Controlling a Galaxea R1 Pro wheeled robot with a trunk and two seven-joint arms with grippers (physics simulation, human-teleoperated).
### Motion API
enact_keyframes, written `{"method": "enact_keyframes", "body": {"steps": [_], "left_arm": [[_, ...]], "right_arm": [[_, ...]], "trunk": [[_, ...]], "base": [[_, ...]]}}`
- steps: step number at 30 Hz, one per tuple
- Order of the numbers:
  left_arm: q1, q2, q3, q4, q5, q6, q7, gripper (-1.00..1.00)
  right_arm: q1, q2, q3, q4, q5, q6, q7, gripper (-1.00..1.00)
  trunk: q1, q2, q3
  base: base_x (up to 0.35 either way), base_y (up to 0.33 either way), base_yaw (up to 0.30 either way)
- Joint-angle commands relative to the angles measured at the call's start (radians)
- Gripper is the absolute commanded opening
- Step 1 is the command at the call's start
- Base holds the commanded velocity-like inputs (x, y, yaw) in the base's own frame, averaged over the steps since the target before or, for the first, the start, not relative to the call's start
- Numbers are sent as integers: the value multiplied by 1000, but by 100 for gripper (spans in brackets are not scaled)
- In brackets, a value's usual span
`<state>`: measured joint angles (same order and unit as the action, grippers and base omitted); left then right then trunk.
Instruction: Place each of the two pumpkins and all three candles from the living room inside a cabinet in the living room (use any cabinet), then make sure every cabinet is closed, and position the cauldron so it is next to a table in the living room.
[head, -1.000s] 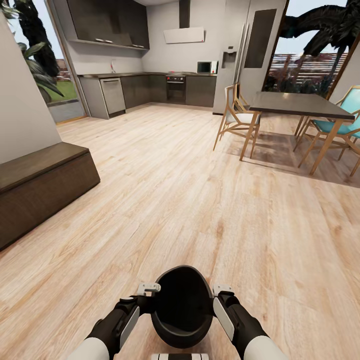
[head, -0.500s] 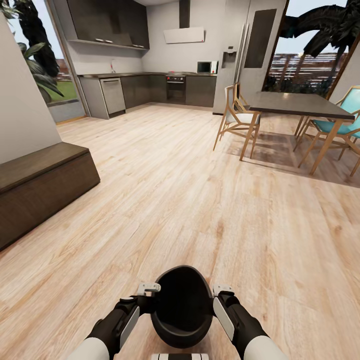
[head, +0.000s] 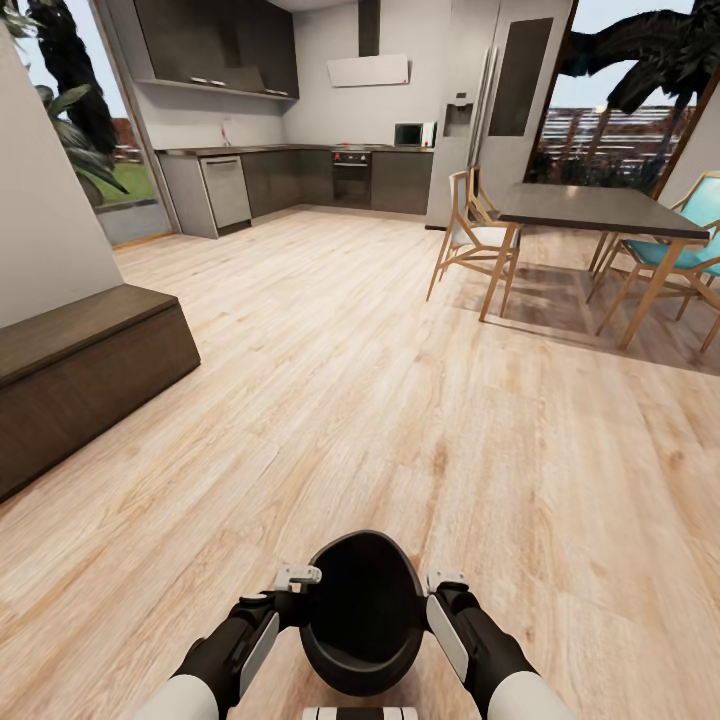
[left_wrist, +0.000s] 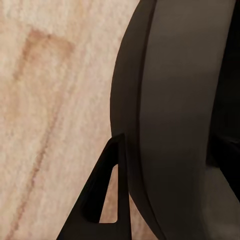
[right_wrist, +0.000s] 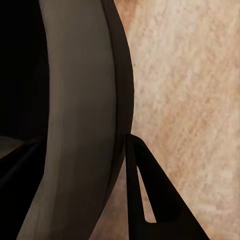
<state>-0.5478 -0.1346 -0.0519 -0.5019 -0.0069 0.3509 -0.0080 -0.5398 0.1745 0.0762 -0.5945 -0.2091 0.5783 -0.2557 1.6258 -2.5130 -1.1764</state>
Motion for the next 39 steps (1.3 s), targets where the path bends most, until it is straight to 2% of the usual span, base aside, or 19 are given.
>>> {"method": "enact_keyframes", "body": {"steps": [1,13,39], "left_arm": [[0,0,-3,-1,4,5,-2,-100],[0,1,-3,-1,5,6,-5,-100],[0,1,-3,-1,5,11,-6,-100]], "right_arm": [[0,0,5,-2,-33,-1,-6,-100],[0,0,5,-2,-33,-2,-6,-100],[1,0,5,-4,-33,-4,-5,-100]], "trunk": [[0,0,-1],[0,0,-1],[-12,6,100]], "base": [[0,0,0],[0,0,0],[0,0,0]]}}
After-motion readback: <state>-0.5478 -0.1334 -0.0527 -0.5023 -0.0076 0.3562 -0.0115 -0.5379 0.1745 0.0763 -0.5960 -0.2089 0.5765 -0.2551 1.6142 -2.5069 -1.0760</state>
